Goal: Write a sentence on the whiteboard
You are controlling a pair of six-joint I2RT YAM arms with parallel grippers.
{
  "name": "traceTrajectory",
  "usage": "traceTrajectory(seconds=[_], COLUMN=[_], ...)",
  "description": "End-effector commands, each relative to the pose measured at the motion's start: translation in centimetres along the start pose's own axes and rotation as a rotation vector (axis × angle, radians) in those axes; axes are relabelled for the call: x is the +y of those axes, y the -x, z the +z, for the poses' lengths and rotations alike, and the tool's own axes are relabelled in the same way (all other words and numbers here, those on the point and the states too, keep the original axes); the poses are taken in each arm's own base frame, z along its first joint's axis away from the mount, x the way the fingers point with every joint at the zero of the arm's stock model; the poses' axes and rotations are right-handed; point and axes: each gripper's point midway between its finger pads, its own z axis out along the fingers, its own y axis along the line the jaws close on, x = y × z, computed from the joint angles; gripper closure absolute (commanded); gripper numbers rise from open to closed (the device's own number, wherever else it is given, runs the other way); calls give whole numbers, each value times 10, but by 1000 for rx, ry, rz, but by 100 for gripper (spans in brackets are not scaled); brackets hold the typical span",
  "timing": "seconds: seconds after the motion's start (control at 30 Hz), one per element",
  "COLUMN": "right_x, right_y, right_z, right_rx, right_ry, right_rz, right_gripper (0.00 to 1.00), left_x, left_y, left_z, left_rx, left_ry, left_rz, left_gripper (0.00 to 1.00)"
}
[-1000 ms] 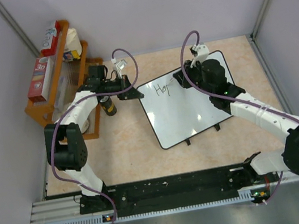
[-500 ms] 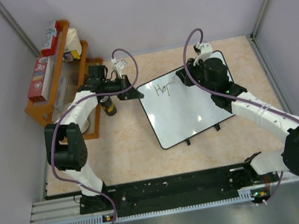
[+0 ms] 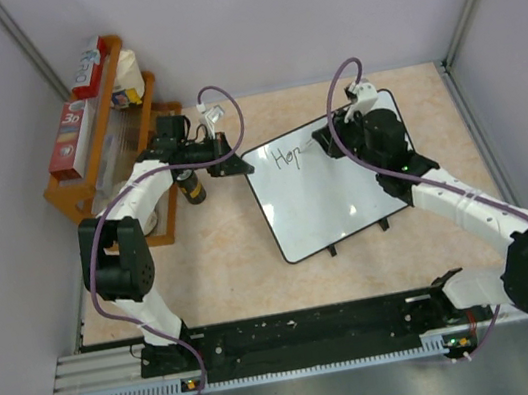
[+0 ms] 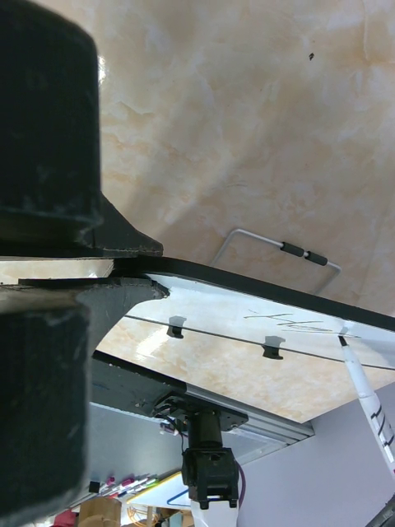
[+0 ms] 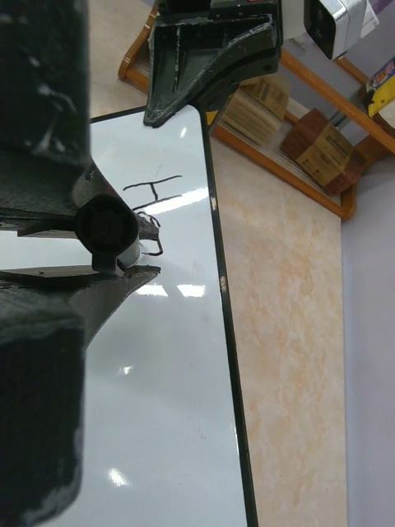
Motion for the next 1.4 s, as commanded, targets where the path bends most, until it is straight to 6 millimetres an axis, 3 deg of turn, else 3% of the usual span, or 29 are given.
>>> traceTrajectory(seconds=[0.0, 0.37, 0.67, 0.87, 1.1, 1.37], right_x=[-3, 6, 18, 8, -8, 1], right_y=[-12, -5, 23, 35, 32, 26], right_z=[-3, -1, -18, -23, -18, -8], right_rx=[34, 20, -68, -93, -79, -51], right_ry=[12, 51, 94, 64, 18, 72], right_rz=[7, 34, 68, 70, 67, 80], right_gripper=[100, 100, 100, 100, 100, 100], left_x=[33, 32, 31, 29, 30, 31], left_y=[-35, -36, -35, -33, -34, -35], left_z=[17, 18, 17, 16, 17, 17], left_rx=[105, 107, 104, 100, 103, 105], left_ry=[160, 159, 161, 161, 161, 164], left_rz=[153, 152, 156, 162, 158, 159], left_gripper=[100, 100, 100, 100, 100, 100])
